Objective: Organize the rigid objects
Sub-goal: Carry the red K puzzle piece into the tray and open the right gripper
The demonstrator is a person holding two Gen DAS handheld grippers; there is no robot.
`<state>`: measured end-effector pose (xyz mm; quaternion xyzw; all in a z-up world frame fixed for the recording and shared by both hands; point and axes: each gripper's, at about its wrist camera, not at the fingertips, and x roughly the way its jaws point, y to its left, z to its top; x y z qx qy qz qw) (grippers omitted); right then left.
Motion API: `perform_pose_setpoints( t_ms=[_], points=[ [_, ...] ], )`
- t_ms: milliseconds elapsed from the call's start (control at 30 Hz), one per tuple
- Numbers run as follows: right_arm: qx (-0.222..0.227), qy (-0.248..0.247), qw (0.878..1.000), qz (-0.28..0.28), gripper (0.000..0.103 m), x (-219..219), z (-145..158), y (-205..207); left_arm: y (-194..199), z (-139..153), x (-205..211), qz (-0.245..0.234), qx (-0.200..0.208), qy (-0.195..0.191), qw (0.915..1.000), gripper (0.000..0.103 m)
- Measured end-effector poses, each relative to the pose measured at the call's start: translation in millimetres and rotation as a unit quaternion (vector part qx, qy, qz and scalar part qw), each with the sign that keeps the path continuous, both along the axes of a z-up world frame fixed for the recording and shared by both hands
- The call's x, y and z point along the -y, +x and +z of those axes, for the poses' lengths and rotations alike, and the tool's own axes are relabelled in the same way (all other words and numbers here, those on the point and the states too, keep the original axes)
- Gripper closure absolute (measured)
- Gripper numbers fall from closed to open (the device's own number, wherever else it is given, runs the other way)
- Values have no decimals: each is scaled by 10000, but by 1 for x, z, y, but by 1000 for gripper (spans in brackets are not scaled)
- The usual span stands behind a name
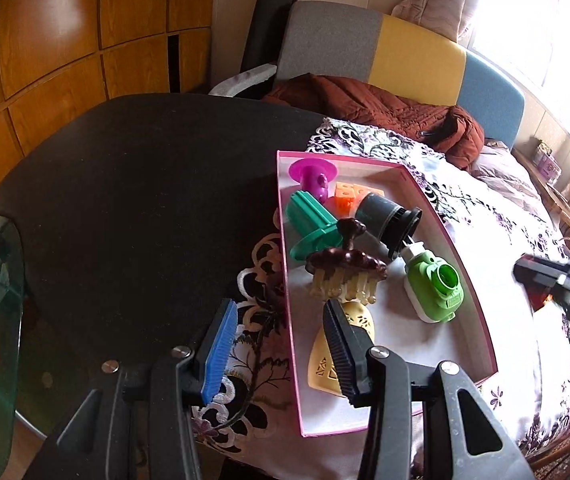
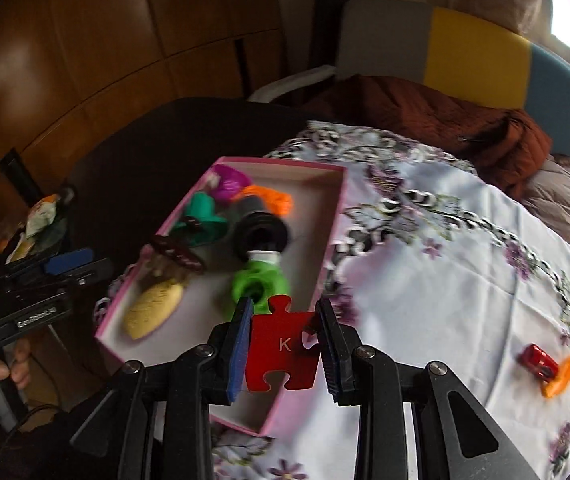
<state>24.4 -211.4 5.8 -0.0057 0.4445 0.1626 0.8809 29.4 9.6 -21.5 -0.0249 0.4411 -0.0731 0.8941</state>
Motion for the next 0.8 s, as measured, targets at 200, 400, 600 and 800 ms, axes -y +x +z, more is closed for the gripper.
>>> perform_pose_setpoints(
  t_ms=[200,400,600,800],
  points=[
    [-267,-77,9980,573,71,-63,-29,11,0,2,-10,126,22,60,9999,58],
    [-434,-404,9978,296,71,-75,-58,42,1,-1,-17,216,-16,61,9997,58],
    [-263,-629,9976,131,70,-86,-62,57,0,-2,-20,232,-21,58,9997,58],
    [-263,-657,9974,112,63,-85,-62,57,1,-3,-22,264,-42,57,9996,58]
  ],
)
